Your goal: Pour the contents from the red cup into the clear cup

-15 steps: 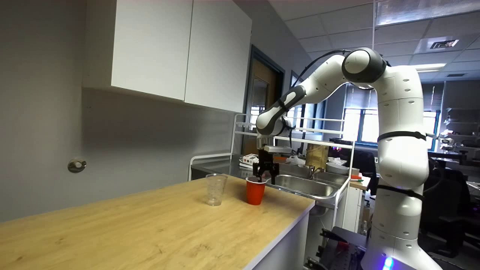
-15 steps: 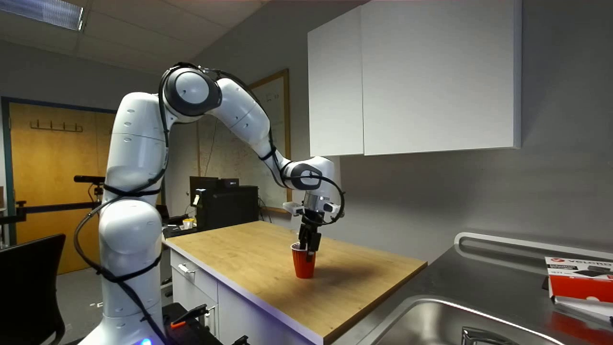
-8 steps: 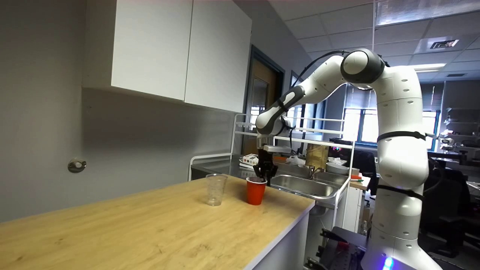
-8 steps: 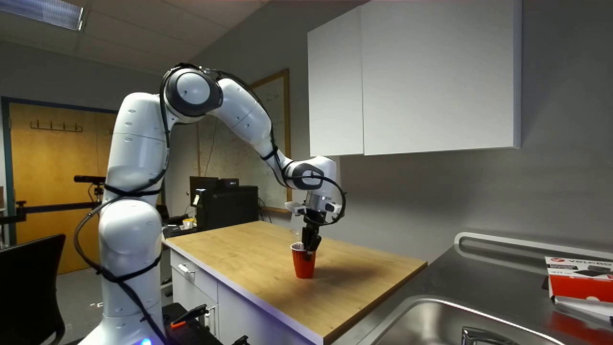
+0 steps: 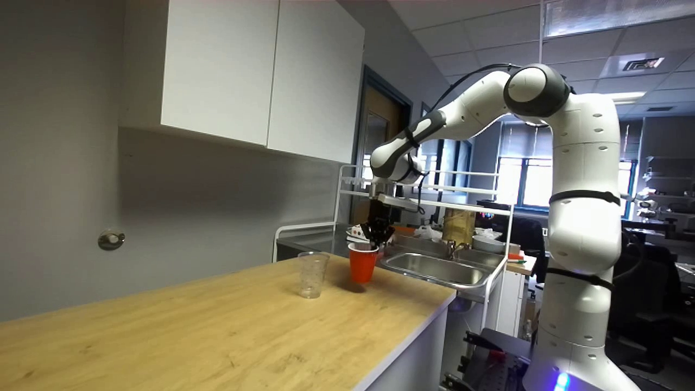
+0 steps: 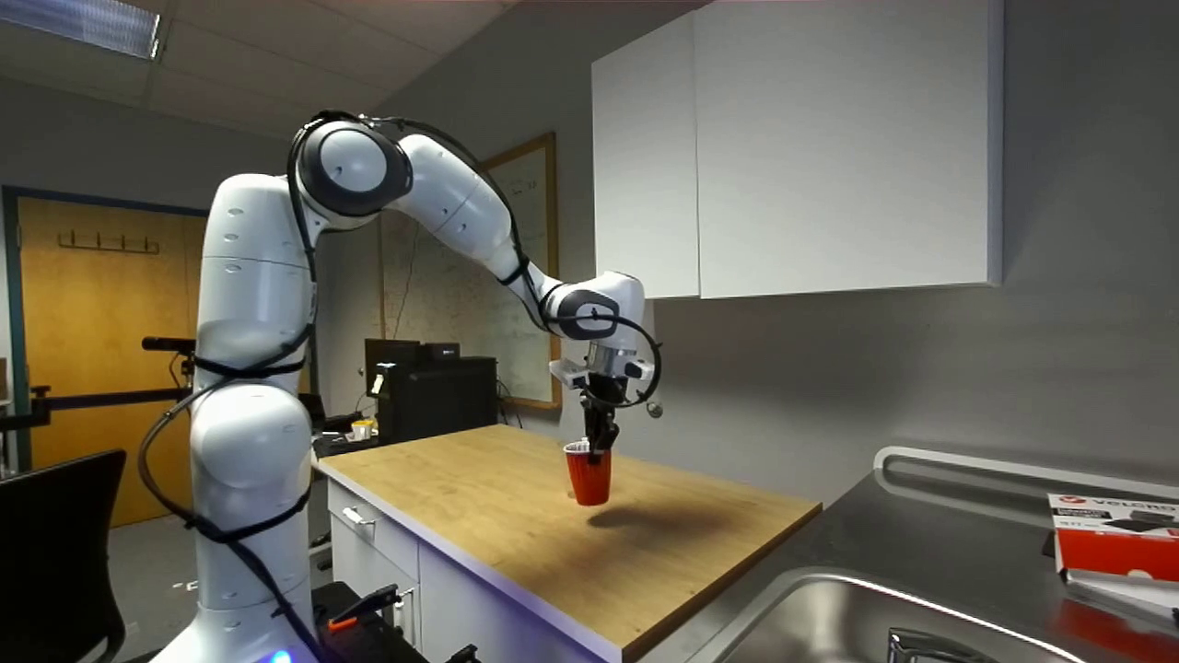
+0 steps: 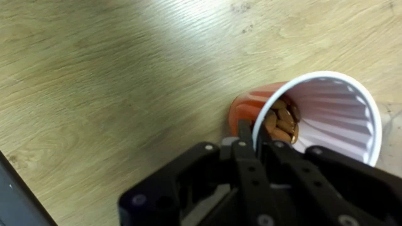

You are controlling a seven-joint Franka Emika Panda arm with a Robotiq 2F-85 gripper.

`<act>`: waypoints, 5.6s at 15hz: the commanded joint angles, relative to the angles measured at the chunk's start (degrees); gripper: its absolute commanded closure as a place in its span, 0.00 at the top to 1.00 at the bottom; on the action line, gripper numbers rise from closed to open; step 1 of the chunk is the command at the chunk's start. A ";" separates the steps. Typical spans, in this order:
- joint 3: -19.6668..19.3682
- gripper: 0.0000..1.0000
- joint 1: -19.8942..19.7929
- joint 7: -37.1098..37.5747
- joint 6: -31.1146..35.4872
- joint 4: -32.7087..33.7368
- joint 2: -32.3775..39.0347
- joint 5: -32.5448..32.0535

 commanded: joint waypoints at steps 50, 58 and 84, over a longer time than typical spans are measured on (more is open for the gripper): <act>13.93 0.04 31.25 66.20 -47.98 28.52 22.74 -69.77; 15.43 0.04 32.46 67.35 -52.90 28.95 25.34 -77.28; 16.91 0.04 33.03 69.19 -59.23 27.96 32.57 -96.25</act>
